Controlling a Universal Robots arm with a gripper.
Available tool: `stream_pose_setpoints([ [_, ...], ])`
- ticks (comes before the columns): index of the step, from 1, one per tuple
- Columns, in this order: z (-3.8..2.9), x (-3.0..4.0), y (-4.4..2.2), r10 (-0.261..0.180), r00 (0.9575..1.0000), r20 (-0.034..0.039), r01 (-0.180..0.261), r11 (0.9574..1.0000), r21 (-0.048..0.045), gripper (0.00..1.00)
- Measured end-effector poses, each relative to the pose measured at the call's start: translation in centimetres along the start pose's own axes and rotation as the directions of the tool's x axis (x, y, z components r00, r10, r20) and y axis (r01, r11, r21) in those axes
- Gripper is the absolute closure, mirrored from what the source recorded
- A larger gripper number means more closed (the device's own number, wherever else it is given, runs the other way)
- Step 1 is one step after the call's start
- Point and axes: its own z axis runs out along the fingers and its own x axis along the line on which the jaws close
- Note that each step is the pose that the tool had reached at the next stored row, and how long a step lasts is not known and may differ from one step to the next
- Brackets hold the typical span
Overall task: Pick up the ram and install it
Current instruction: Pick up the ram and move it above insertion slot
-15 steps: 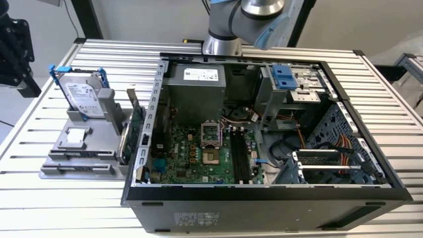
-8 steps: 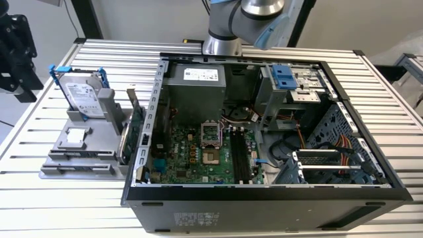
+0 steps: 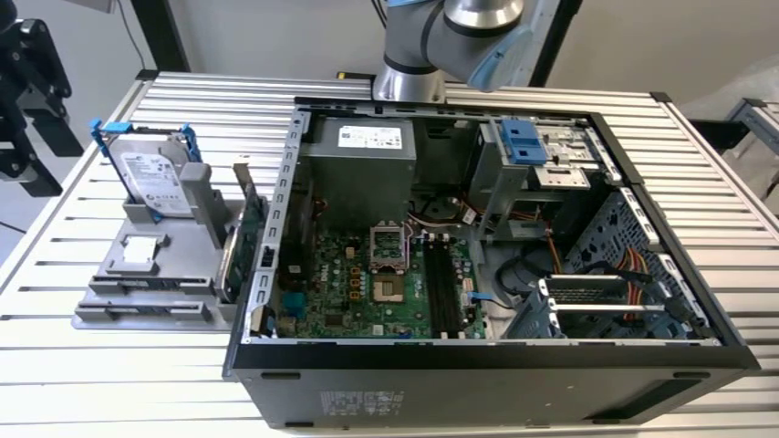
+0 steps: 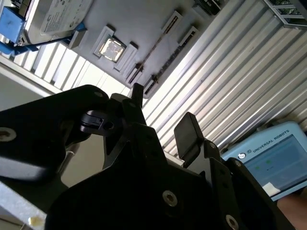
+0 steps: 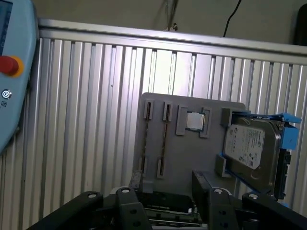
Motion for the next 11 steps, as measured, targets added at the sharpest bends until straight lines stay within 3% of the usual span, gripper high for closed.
stream_pose_setpoints([
  [11, 0.15, 0.00, 0.00, 0.006, 1.0000, -0.0002, -0.006, 1.0000, 0.0002, 0.00],
])
